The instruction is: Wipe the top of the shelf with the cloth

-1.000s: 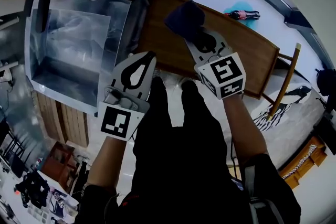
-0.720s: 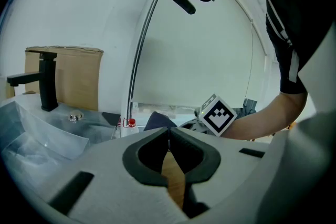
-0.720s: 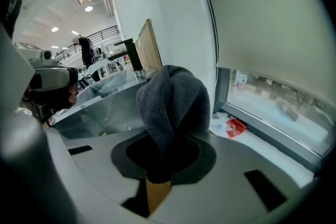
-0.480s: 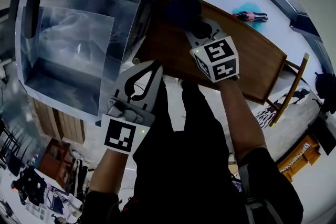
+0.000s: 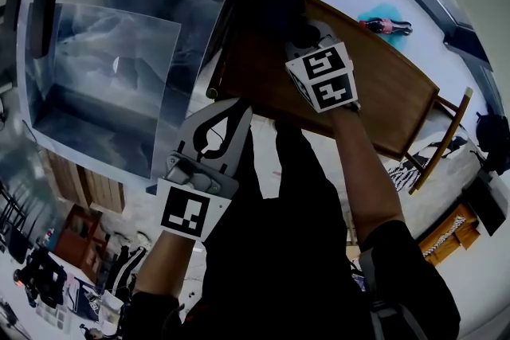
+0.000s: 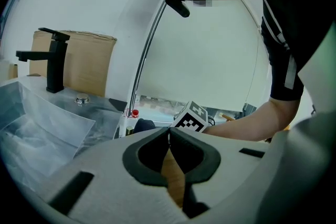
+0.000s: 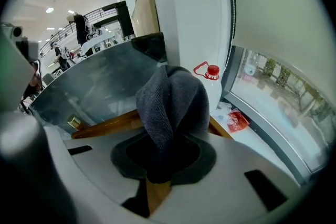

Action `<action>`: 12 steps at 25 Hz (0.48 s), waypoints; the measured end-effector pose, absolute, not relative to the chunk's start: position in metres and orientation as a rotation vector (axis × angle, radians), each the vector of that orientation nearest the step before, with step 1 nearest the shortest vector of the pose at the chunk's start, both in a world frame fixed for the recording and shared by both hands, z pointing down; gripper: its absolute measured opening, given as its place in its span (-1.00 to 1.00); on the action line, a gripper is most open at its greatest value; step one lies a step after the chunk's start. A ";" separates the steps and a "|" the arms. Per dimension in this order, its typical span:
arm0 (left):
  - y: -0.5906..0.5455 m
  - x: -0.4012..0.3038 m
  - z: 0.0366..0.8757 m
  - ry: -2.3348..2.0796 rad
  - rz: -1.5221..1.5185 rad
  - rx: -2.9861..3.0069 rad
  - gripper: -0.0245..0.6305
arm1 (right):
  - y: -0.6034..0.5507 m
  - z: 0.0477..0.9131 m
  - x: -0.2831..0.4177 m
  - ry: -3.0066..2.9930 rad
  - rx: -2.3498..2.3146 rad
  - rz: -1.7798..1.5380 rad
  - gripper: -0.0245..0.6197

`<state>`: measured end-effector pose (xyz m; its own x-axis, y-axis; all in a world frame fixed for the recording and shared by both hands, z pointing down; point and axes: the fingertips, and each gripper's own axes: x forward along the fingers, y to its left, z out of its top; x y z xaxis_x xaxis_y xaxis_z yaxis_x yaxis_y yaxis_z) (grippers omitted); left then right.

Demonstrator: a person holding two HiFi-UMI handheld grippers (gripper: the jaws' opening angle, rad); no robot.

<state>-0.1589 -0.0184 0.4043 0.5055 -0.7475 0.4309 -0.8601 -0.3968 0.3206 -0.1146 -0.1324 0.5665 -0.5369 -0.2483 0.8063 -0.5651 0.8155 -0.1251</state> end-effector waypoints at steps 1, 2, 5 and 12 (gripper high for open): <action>-0.018 -0.158 0.405 -1.311 0.298 2.248 -0.85 | -0.132 0.568 -0.114 -2.137 0.596 0.475 -0.75; -0.018 -0.157 0.405 -1.307 0.298 2.248 -0.85 | -0.132 0.569 -0.112 -2.125 0.595 0.473 -0.75; -0.019 -0.151 0.406 -1.292 0.301 2.250 -0.85 | -0.133 0.573 -0.106 -2.098 0.599 0.461 -0.75; -0.022 -0.130 0.408 -1.257 0.312 2.269 -0.85 | -0.132 0.576 -0.077 -2.075 0.630 0.478 -0.75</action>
<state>-0.1302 -0.0216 0.4078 0.5423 -0.7181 0.4362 -0.8387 -0.4320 0.3316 -0.0765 -0.1321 0.5758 -0.4754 -0.2543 0.8422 -0.5970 0.7964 -0.0965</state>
